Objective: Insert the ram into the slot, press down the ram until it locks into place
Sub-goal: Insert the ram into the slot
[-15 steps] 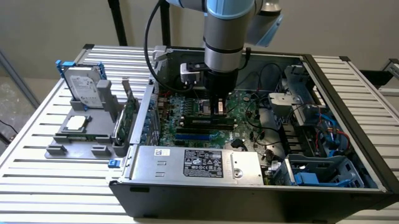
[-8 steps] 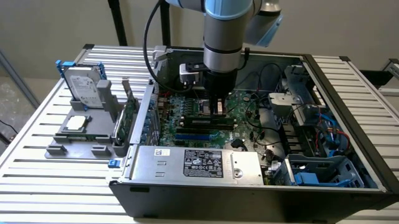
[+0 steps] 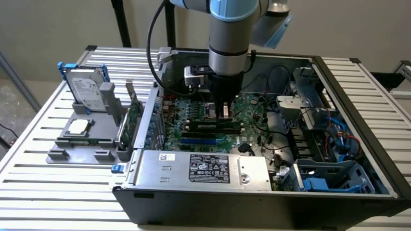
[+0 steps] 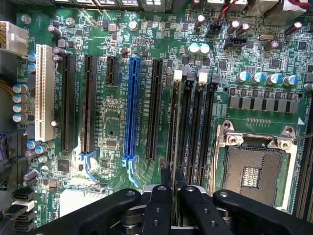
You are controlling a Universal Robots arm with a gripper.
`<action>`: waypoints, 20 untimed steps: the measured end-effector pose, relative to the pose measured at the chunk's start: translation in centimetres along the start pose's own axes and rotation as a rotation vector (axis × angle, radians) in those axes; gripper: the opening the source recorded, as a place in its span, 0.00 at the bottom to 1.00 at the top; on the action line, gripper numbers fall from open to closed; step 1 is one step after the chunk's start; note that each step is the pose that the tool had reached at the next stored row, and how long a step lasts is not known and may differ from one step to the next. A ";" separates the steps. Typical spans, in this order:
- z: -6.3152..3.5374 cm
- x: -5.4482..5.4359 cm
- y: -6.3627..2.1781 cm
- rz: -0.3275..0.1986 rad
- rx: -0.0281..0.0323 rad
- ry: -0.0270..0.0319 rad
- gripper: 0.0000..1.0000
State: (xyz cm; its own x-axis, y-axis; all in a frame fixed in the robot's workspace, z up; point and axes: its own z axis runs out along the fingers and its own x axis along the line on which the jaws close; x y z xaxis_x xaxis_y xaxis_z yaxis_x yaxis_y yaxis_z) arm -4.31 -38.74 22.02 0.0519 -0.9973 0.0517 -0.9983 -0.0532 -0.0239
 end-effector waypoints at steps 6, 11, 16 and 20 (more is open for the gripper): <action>0.02 0.0 0.00 0.000 0.0014 0.0003 0.14; 0.02 0.0 0.00 0.000 0.0043 0.0003 0.14; 0.02 0.0 0.03 0.000 0.0080 0.0006 0.14; 0.02 0.0 0.19 0.000 0.0100 0.0008 0.14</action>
State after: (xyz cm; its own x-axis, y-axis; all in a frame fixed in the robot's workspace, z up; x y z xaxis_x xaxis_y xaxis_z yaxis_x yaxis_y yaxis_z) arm -4.50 -38.73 21.99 0.0515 -0.9973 0.0525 -0.9980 -0.0533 -0.0339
